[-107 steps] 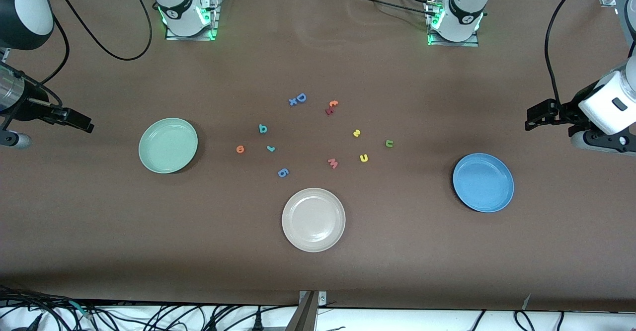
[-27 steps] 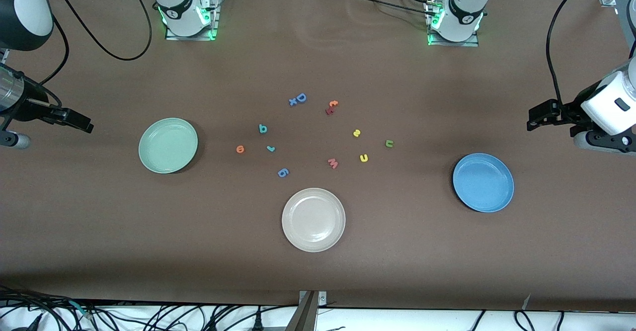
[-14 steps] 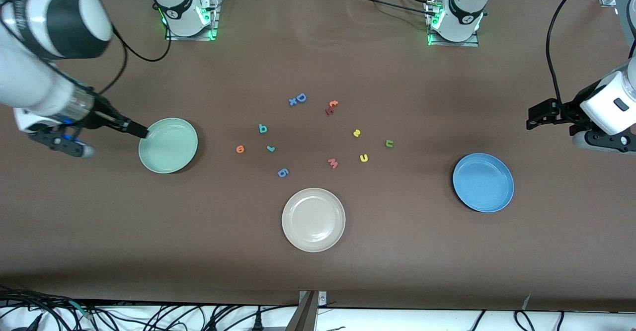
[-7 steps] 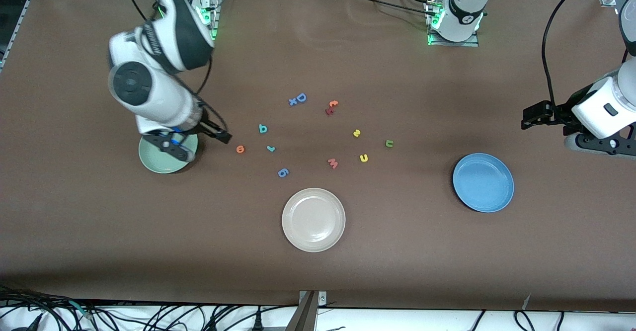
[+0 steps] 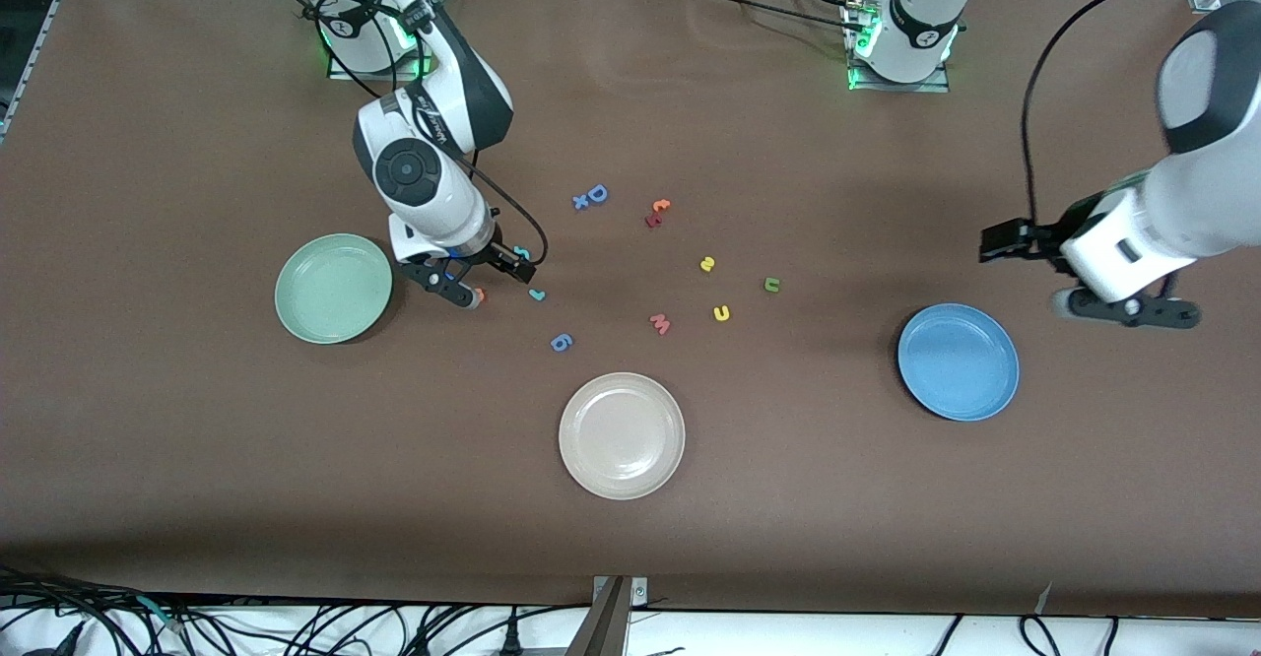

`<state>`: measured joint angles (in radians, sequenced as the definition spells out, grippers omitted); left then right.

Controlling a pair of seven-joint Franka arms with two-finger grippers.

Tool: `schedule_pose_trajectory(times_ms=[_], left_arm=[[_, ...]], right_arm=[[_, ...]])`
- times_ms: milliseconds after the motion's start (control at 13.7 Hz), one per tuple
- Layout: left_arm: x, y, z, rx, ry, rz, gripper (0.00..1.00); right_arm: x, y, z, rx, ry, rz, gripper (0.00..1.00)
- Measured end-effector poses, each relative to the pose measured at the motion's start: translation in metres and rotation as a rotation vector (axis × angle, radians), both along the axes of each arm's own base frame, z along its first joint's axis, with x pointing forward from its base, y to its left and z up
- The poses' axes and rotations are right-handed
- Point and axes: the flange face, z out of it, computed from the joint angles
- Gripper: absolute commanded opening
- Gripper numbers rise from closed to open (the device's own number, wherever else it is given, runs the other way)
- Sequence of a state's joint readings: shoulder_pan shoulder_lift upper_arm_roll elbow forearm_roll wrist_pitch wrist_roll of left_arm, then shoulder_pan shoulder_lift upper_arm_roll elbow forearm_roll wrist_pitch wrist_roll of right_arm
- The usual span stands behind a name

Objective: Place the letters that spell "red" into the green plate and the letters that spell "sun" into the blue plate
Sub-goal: 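Lower the right gripper to the teal a while the left gripper descends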

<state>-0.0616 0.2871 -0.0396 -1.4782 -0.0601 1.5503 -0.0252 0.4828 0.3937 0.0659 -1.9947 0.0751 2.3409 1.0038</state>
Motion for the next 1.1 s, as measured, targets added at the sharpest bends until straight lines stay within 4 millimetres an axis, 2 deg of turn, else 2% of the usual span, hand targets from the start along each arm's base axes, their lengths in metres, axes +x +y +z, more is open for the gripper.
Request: schedule_pose_trajectory(times_ms=[219,438,657,803,1096], left_arm=[[0.007,-0.029,-0.035,0.009,0.035,-0.011,1.0],[0.01,-0.057,-0.066,0.015,0.062,-0.043,1.0],[0.011,-0.068,-0.095,0.015,0.048,-0.052,1.0],[0.008,-0.073,-0.108,0.02,0.044,-0.038,1.0],[-0.007,-0.115,-0.14,0.037,0.02,-0.018,1.0]], right_arm=[[-0.015,0.011,-0.039,-0.012,0.019,-0.011,0.98],[-0.021,0.009,-0.063,-0.026,0.042,-0.018,0.89],[-0.026,0.006,-0.071,-0.025,0.035,-0.021,0.77],[-0.028,0.004,-0.073,-0.026,0.036,-0.023,0.77],[-0.029,0.004,-0.075,-0.028,0.038,-0.028,0.77]])
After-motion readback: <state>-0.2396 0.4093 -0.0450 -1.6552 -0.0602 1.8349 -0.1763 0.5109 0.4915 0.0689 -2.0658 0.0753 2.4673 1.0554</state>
